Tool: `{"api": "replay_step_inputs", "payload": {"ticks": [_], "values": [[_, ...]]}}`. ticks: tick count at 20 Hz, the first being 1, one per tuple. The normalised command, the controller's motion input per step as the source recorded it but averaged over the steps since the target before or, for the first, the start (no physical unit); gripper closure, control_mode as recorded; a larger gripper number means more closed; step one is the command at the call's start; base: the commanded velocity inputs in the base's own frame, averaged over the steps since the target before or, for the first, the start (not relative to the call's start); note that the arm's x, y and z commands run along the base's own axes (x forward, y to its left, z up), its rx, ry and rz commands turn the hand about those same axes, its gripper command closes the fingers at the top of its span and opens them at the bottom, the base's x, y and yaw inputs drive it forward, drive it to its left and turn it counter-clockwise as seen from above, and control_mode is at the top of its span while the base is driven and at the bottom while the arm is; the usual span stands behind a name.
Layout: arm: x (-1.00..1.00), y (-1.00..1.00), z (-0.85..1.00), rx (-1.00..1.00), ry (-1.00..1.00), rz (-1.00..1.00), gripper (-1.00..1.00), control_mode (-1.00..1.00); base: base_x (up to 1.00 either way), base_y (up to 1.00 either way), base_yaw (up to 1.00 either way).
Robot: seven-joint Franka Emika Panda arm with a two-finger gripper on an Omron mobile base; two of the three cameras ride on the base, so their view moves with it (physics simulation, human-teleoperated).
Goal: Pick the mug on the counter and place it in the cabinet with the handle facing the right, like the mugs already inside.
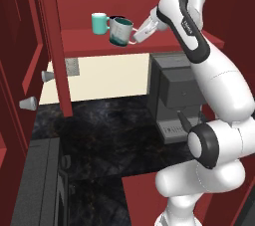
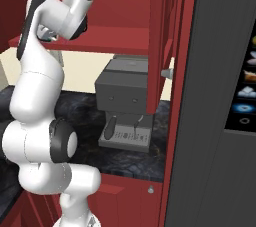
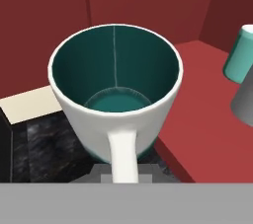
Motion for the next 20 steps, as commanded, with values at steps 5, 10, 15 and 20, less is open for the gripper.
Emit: {"api": "replay_step_inputs", "payload": {"ticks": [5, 10, 15, 20], "values": [[0.00, 0.00, 0.00, 0.00, -0.05, 0.00, 1.00, -1.00, 0.00, 0.00, 0.00], [0.00, 0.00, -0.01, 0.07, -0.08, 0.02, 1.00, -1.00, 0.00, 0.00, 0.00], [0.00, 0.00, -0.04, 0.09, -0.07, 0.02, 1.00, -1.00, 0.00, 0.00, 0.00], [0.00, 0.00, -0.04, 0.01, -0.01, 0.01, 1.00, -1.00, 0.00, 0.00, 0.00]]}}
